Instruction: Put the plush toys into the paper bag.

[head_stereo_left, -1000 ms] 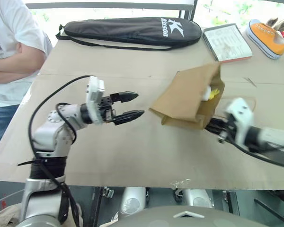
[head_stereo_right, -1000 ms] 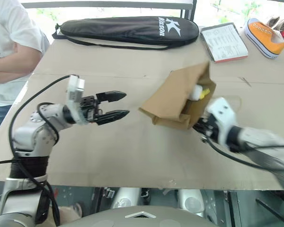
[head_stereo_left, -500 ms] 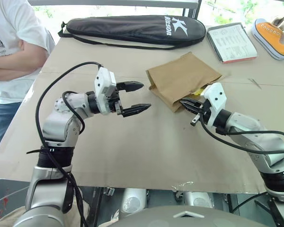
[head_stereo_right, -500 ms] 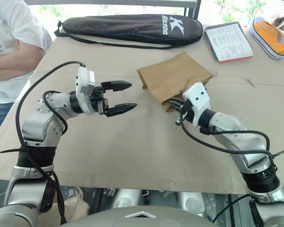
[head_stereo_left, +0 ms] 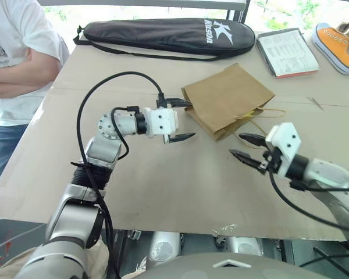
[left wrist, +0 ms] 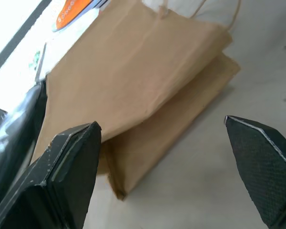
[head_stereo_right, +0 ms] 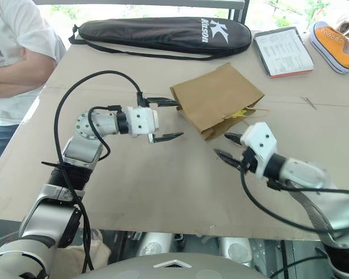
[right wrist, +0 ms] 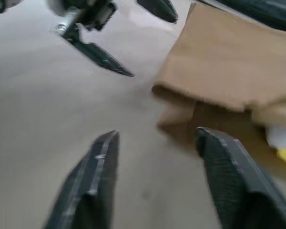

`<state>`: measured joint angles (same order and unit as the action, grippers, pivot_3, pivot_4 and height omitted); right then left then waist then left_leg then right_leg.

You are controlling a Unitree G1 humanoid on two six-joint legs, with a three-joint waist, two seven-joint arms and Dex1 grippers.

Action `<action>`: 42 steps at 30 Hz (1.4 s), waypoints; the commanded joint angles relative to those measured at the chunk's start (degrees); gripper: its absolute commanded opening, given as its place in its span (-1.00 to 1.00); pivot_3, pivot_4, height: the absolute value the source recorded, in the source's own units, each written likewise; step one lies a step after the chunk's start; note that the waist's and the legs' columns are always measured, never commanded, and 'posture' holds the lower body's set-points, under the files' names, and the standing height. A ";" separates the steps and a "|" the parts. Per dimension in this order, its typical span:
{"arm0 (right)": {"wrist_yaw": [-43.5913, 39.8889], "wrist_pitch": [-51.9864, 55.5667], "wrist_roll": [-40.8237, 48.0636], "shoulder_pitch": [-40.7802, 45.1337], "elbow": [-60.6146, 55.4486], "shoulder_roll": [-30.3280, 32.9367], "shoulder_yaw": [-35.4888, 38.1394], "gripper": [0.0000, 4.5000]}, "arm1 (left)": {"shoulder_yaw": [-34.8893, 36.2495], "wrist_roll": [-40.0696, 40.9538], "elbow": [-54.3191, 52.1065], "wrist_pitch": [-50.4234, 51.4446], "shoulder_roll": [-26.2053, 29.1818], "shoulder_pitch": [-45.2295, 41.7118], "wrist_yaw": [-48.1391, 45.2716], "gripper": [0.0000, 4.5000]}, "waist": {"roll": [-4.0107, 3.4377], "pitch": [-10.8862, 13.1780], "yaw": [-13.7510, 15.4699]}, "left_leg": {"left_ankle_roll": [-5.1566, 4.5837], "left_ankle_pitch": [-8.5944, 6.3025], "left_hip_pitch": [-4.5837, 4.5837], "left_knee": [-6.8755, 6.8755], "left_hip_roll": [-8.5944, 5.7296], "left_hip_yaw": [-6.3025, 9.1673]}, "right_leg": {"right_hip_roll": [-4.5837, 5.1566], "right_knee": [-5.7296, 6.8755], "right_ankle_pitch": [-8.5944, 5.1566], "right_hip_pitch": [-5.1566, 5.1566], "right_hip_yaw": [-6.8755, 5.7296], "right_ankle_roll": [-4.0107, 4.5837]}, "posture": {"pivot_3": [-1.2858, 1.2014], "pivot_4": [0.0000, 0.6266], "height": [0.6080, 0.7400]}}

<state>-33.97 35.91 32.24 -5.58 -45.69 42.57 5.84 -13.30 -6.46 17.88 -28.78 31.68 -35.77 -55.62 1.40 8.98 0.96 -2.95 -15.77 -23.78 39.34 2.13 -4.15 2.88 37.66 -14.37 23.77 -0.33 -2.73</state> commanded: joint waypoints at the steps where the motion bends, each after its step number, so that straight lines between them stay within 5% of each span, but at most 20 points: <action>1: -2.00 -0.02 2.28 -6.11 -6.78 2.10 9.96 0.74 | -2.70 -10.95 5.02 -10.47 -1.41 -3.15 10.85 1.00 | 0.00 0.00 0.02 | 0.00 0.00 0.02 0.01 0.00 0.00 | 0.01 0.02 0.00 -0.01 0.00 0.00 | 0.03 -0.52 1.00; 2: -1.73 0.01 1.99 -7.80 -7.65 2.37 11.79 0.96 | -3.92 -15.61 7.05 -12.48 -1.72 -4.12 15.33 1.00 | 0.02 -0.01 -0.02 | -0.01 0.00 0.03 0.01 -0.01 0.01 | 0.00 0.04 0.00 -0.02 0.01 -0.01 | 0.03 -0.52 1.00; 9: 2.37 1.15 0.70 -9.71 -10.78 1.93 13.43 0.98 | -12.35 -34.49 20.03 -15.97 -5.70 -10.15 37.93 1.00 | 0.05 -0.03 -0.07 | -0.01 0.00 0.06 0.04 -0.01 0.02 | -0.04 0.10 0.01 -0.03 0.02 -0.03 | 0.03 -0.52 1.00; 11: 3.52 1.71 0.25 -9.68 -11.55 1.77 12.89 1.00 | -13.42 -35.27 23.21 -16.07 -6.91 -11.17 40.54 0.76 | 0.04 -0.03 0.16 | 0.00 0.00 0.05 0.05 -0.02 0.03 | -0.02 0.10 0.01 -0.04 -0.01 -0.03 | 0.03 -0.52 1.00; 17: 5.75 1.36 -0.76 -11.35 -13.52 -0.11 13.03 1.00 | -8.16 -17.57 27.45 -18.38 -9.85 -11.54 31.61 -0.49 | 0.05 -0.03 -0.10 | 0.00 0.00 0.03 0.07 -0.01 0.03 | 0.00 0.11 0.01 -0.02 -0.01 -0.04 | 0.03 -0.52 1.00; 20: 5.85 -0.55 -0.99 -11.40 -13.31 -1.65 13.14 1.00 | 1.02 11.78 19.22 -0.89 -14.07 -9.36 12.38 -0.95 | 0.04 -0.03 -0.15 | 0.03 0.02 0.04 0.09 0.01 0.02 | 0.00 0.14 0.01 -0.01 -0.03 -0.04 | 0.03 -0.52 1.00; 24: 5.04 -1.37 4.82 -9.07 -13.26 -3.46 15.99 1.00 | 13.89 42.17 6.53 40.20 -12.89 -10.88 2.25 -0.95 | 0.04 -0.02 -0.55 | 0.28 0.16 -0.03 0.24 0.06 0.06 | -0.01 0.22 0.00 0.00 -0.06 -0.04 | 0.03 -0.52 1.00; 28: 3.85 -1.26 7.36 -8.04 -12.47 -2.36 17.25 1.00 | 16.06 47.02 -0.66 54.55 -7.51 -8.67 -0.56 -0.95 | 0.00 -0.05 -1.52 | 0.28 0.16 0.07 0.22 0.07 0.13 | -0.10 0.26 -0.02 -0.04 -0.04 -0.06 | 0.03 -0.52 1.00; 35: 3.20 -1.21 7.32 -6.31 -11.27 -1.12 14.72 1.00 | 12.77 37.29 -3.76 48.27 -6.67 1.27 -0.91 -0.95 | -0.01 -0.06 -0.73 | 0.28 0.17 0.08 0.21 0.00 0.10 | -0.06 0.22 -0.03 -0.09 -0.01 -0.07 | 0.03 -0.52 1.00; 42: 2.42 -0.50 7.59 -7.47 -11.67 0.33 14.27 1.00 | 3.83 16.68 1.79 28.46 -4.95 6.53 3.15 -0.95 | 0.04 -0.14 -0.01 | 0.15 0.09 0.14 0.23 -0.02 0.06 | -0.04 0.20 -0.02 -0.16 0.05 -0.05 | 0.03 -0.52 1.00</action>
<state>-31.06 35.80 39.66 -12.74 -55.77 42.37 20.11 -6.62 15.99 17.50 3.55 25.87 -30.38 -53.15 1.44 8.84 0.95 -2.88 -15.73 -23.63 39.57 2.11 -4.09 2.84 37.87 -14.39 23.59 -0.28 -2.79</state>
